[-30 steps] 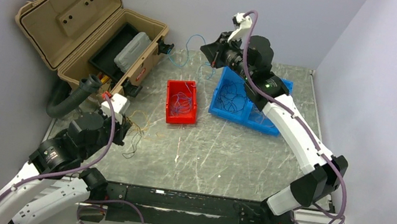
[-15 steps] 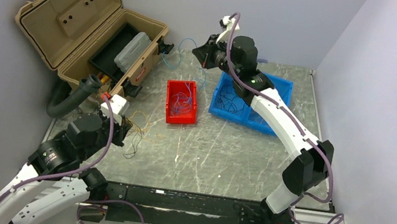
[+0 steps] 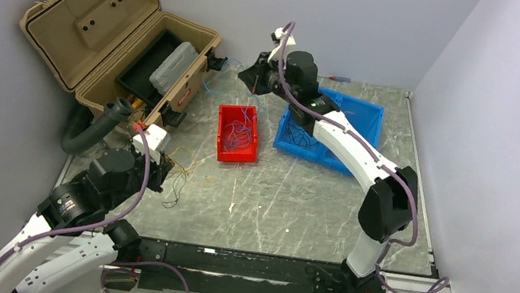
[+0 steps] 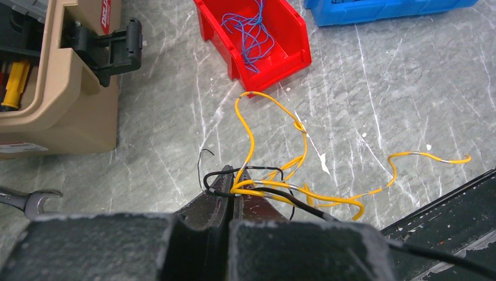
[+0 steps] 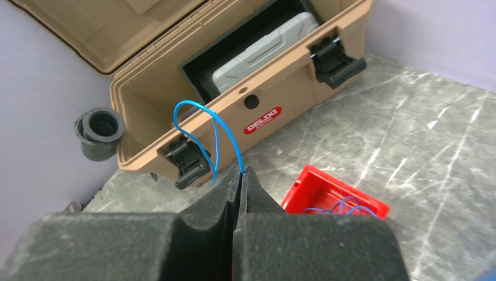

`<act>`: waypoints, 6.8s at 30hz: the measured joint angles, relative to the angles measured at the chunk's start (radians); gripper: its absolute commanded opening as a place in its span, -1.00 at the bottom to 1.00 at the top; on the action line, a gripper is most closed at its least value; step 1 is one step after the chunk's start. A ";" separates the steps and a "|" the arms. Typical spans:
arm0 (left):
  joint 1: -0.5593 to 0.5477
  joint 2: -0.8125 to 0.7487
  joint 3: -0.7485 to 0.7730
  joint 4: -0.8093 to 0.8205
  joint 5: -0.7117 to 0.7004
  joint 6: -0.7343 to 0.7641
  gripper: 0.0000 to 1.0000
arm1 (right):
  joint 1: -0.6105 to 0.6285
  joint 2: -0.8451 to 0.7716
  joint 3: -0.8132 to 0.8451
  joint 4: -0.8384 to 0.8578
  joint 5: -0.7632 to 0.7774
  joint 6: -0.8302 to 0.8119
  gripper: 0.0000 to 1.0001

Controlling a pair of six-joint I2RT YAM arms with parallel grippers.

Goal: Untangle the cables

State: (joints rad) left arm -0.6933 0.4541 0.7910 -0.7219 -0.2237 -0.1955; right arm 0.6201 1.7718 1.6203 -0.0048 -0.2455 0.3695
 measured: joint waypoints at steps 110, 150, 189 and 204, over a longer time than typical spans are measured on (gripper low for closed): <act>0.000 0.093 0.065 0.014 0.172 -0.041 -1.00 | 0.126 -0.348 -0.412 -0.181 0.281 0.040 0.54; -0.004 0.309 0.043 0.499 0.585 -0.372 -1.00 | 0.300 -0.777 -1.194 0.784 -0.240 0.177 0.33; -0.014 0.211 0.026 0.285 0.308 -0.254 -1.00 | 0.363 -1.122 -0.986 0.027 0.587 0.095 -1.00; -0.014 0.222 0.076 0.016 -0.064 -0.245 -1.00 | 0.362 -1.096 -0.761 -0.399 1.073 0.113 -1.00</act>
State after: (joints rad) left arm -0.7074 0.6765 0.8665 -0.7055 -0.2878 -0.4404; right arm 0.9825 0.6754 0.8597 -0.4038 0.8272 0.4820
